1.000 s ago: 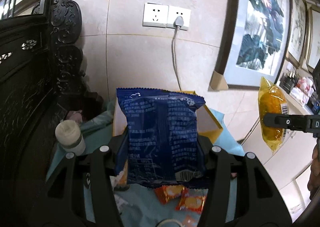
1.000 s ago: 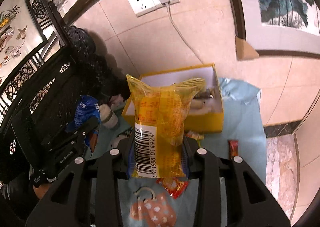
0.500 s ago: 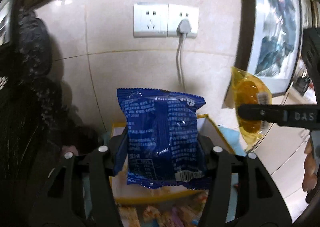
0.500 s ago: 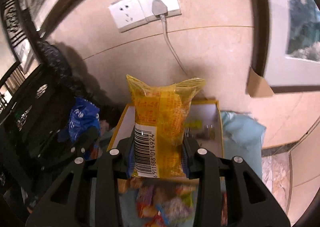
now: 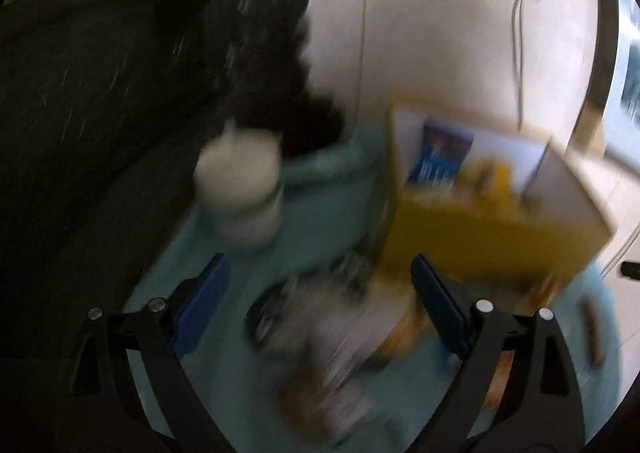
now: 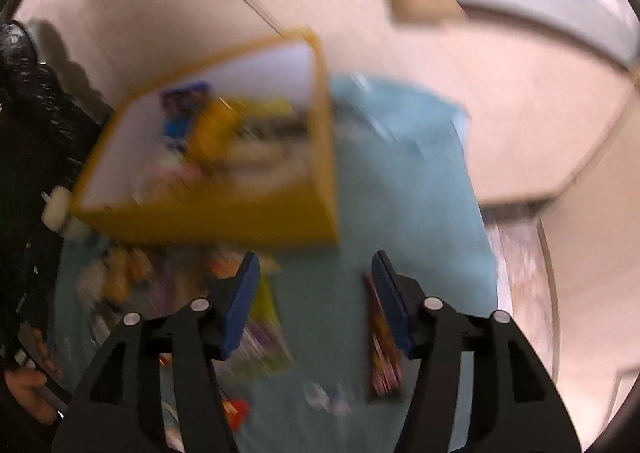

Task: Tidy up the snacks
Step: 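Grasp the red chocolate wafer bar with the right tool while the left tool grasps a clear printed bag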

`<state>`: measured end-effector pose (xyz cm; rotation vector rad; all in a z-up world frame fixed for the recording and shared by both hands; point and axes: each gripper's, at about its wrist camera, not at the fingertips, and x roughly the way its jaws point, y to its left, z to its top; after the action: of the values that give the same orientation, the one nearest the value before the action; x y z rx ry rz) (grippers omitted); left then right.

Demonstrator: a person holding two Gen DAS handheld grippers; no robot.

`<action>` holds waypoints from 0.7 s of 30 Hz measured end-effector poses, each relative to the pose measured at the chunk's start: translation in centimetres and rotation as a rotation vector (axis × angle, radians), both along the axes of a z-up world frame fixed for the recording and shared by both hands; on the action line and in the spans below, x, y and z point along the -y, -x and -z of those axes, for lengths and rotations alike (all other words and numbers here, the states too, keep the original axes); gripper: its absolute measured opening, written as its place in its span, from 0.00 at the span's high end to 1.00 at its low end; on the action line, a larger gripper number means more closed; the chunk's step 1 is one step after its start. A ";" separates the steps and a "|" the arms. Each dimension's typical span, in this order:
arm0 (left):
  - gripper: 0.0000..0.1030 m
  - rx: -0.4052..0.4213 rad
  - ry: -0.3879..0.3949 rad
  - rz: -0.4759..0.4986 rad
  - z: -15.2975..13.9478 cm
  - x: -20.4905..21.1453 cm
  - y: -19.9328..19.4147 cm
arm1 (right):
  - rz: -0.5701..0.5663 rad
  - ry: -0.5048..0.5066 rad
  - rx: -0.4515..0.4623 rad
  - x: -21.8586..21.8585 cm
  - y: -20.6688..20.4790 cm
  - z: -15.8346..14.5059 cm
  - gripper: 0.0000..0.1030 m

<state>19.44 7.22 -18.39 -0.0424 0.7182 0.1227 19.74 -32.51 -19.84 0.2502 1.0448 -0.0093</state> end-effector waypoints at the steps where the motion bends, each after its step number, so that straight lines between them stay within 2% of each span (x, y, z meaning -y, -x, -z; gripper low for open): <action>1: 0.10 -0.045 -0.026 0.019 1.3 -0.1 0.3 | 0.005 0.012 -0.020 0.3 0.8 1.0 0.41; 2: 0.10 -0.078 -0.053 0.042 2.3 -0.1 0.4 | 0.008 0.033 -0.041 0.6 1.6 2.0 0.41; 5: 0.10 -0.083 -0.069 0.083 3.2 -0.1 0.1 | 0.013 0.050 -0.072 1.0 2.5 3.6 0.41; 10: 0.10 -0.122 -0.054 0.137 4.3 0.2 -3.2 | 0.027 0.067 -0.080 2.0 2.6 3.8 0.39; 12: 0.10 -0.145 -0.011 0.159 5.0 0.3 -5.0 | 0.035 0.062 -0.082 2.5 2.4 3.8 0.38; 15: 0.04 -0.162 -0.010 0.174 5.7 0.6 -6.2 | 0.009 0.069 -0.095 2.0 1.7 4.5 0.36; 17: 0.02 -0.229 -0.020 0.194 7.3 1.2 -6.9 | -0.014 0.089 -0.105 1.3 0.5 5.1 0.36; 19: 0.02 -0.204 -0.003 0.192 7.5 1.2 -6.5 | -0.045 0.136 -0.124 0.3 -0.4 6.5 0.36; 20: 0.08 -0.192 0.008 0.198 7.5 1.1 -6.3 | -0.057 0.148 -0.153 -0.1 -0.7 7.4 0.36; 21: 0.14 -0.183 0.015 0.217 7.3 1.3 -6.1 | -0.068 0.183 -0.146 -0.7 -0.6 7.6 0.41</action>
<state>25.54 5.91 -25.71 0.0329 0.9017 -0.0877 20.37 -31.77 -27.42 0.0485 1.1891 -0.0625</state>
